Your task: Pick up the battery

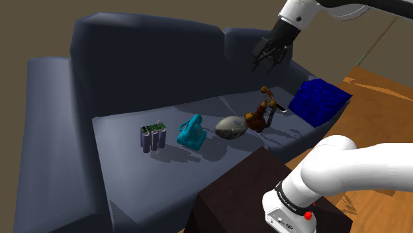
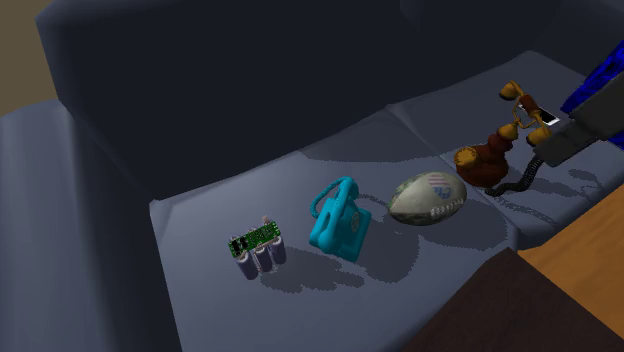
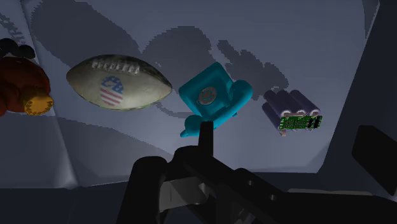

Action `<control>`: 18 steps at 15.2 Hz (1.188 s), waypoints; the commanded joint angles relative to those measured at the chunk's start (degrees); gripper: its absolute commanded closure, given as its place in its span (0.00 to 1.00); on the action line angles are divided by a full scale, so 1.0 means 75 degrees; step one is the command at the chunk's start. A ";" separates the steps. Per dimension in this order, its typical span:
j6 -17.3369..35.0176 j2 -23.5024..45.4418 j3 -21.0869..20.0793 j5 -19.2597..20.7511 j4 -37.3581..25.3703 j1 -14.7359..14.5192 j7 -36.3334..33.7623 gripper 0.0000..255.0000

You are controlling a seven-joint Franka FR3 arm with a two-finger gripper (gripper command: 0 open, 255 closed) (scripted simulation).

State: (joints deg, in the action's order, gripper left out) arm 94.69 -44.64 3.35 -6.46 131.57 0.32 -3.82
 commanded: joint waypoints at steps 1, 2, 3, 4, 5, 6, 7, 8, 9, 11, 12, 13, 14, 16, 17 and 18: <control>0.0000 0.0000 0.0000 0.0000 0.0000 0.0000 0.0000 0.00; 0.0196 0.0200 -0.0067 -0.0026 0.0027 -0.0049 0.0000 0.00; 0.0389 0.0407 -0.0133 -0.0051 0.0046 -0.0097 -0.0001 0.00; 0.0580 0.0621 -0.0199 -0.0074 0.0055 -0.0144 -0.0001 0.00; 0.0767 0.0840 -0.0265 -0.0095 0.0055 -0.0191 -0.0003 0.00; 0.0952 0.1066 -0.0330 -0.0115 0.0047 -0.0236 -0.0004 0.00; 0.1133 0.1297 -0.0396 -0.0133 0.0029 -0.0279 -0.0005 0.00; 0.1310 0.1533 -0.0460 -0.0147 0.0003 -0.0322 -0.0008 0.00; 0.1483 0.1773 -0.0524 -0.0160 -0.0033 -0.0364 -0.0011 0.00; 0.1816 0.2268 -0.0650 -0.0175 -0.0130 -0.0445 -0.0021 0.00; 0.1975 0.2521 -0.0714 -0.0178 -0.0191 -0.0482 -0.0027 0.00; 0.2129 0.2778 -0.0776 -0.0177 -0.0261 -0.0519 -0.0035 0.00; 0.2277 0.3039 -0.0838 -0.0173 -0.0340 -0.0554 -0.0045 0.00; 0.2557 0.3568 -0.0960 -0.0151 -0.0523 -0.0622 -0.0071 0.00; 0.2688 0.3836 -0.1019 -0.0133 -0.0627 -0.0656 -0.0087 0.00; 0.2813 0.4107 -0.1076 -0.0110 -0.0739 -0.0689 -0.0105 0.00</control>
State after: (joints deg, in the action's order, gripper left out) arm 114.06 -16.32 -4.22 -7.39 126.51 -4.56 -4.51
